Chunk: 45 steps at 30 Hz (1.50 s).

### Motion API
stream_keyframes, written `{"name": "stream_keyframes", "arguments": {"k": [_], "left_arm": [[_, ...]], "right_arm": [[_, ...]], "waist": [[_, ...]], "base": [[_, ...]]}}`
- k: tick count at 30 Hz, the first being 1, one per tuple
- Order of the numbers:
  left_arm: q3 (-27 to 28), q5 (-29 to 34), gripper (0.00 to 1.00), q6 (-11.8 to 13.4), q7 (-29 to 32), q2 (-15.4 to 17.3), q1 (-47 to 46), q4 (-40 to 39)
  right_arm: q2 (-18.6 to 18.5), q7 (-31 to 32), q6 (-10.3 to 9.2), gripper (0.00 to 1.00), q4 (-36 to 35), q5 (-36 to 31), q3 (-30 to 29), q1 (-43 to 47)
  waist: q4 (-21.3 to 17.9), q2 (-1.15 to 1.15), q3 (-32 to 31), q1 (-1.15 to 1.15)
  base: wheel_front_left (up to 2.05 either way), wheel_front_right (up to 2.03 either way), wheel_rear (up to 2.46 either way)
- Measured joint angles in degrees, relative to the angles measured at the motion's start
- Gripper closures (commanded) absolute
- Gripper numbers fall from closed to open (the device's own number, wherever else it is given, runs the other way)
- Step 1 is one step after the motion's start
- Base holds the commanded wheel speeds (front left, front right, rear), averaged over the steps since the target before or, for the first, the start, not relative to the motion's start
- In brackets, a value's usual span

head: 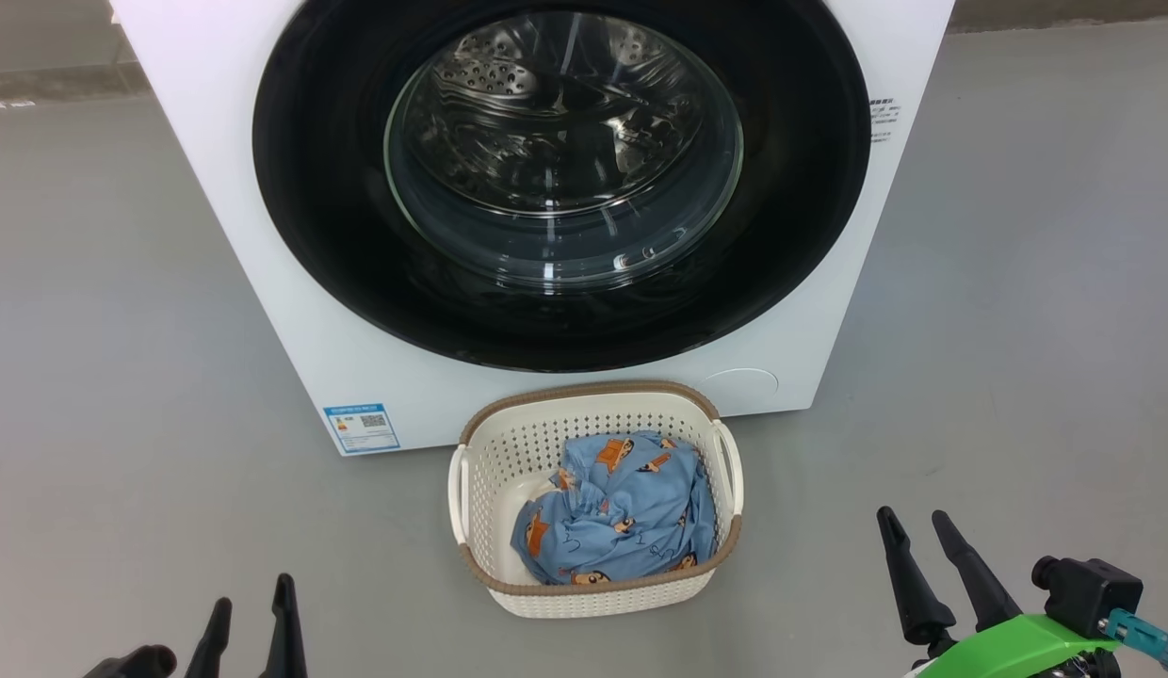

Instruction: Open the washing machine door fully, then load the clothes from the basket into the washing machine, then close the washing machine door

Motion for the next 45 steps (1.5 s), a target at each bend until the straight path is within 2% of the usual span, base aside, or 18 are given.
{"name": "stream_keyframes", "arguments": {"k": [17,35,45], "left_arm": [[0.16,11.27,0.0,0.57,-2.6,0.08,0.38,-0.43],[-0.11,22.27,0.0,1.45,-5.63,0.64,1.48,-1.49],[-0.04,22.69,0.0,1.59,-5.63,0.79,1.49,-1.58]], "right_arm": [[-0.47,-2.69,0.0,0.0,1.2,-11.11,-0.07,0.0],[0.32,-5.65,0.0,0.0,0.43,-19.78,-1.81,0.01],[0.36,-5.68,0.0,0.0,0.42,-19.92,-1.89,0.02]], "waist": [[-0.18,0.0,0.18,0.0],[-0.02,0.0,0.49,0.0],[-0.03,0.0,0.68,0.0]], "base": [[0.0,0.0,0.0],[0.0,0.0,0.0],[0.0,0.0,0.0]]}}
